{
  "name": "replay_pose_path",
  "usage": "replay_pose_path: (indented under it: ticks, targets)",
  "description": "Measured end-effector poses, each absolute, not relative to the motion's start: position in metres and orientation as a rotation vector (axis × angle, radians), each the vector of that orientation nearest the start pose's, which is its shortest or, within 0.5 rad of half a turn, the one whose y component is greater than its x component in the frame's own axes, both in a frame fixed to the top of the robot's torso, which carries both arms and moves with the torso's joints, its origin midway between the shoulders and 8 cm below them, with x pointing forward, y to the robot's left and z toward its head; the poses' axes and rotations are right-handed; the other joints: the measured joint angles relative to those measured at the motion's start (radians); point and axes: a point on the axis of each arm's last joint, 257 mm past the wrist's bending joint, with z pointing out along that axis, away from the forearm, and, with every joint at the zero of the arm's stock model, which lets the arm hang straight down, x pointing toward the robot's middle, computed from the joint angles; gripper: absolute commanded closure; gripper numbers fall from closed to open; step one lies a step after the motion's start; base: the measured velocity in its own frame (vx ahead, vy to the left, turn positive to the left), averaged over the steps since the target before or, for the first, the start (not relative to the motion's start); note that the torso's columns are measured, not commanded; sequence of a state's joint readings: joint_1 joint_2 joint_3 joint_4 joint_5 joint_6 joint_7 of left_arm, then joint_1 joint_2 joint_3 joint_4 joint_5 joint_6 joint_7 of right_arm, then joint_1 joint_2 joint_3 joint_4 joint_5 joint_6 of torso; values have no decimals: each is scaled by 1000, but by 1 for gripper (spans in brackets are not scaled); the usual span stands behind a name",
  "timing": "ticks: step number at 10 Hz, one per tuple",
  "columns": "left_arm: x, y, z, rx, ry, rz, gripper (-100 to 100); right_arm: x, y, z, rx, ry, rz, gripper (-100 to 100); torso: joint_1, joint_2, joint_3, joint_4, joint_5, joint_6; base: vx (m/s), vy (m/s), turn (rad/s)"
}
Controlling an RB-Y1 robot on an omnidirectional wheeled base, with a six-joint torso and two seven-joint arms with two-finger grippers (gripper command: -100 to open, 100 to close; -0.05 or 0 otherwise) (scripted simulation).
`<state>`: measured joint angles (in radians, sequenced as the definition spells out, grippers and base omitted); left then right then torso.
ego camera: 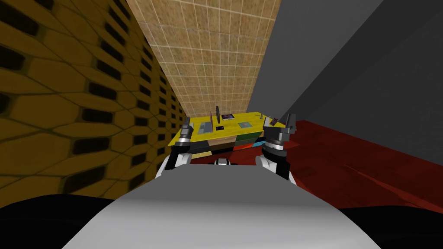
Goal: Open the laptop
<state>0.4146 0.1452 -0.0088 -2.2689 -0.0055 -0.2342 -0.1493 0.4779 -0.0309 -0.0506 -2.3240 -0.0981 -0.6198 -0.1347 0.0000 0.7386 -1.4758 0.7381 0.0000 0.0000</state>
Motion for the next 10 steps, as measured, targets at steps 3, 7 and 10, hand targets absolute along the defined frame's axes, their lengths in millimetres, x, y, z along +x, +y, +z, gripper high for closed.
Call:
replay_pose_path:
  ticks: [3, 7, 10]
  targets:
    - [405, 271, -24, -665, 959, -1081, -100, 308, -295, 72, 576, 416, 1489, 0, 1, -1, 0, 0, 0, 0, 65, -58, -6]
    - [418, 279, -43, -715, 1010, -1023, -100, 308, -295, 72, 576, 416, 1489, 0, 0, 0, 0, 0, 0, 0, 59, -51, -7]
    - [427, 285, -59, -754, 1047, -979, -100, 308, -295, 72, 576, 416, 1489, 0, 0, -1, 0, 0, 0, 0, 60, -45, -8]
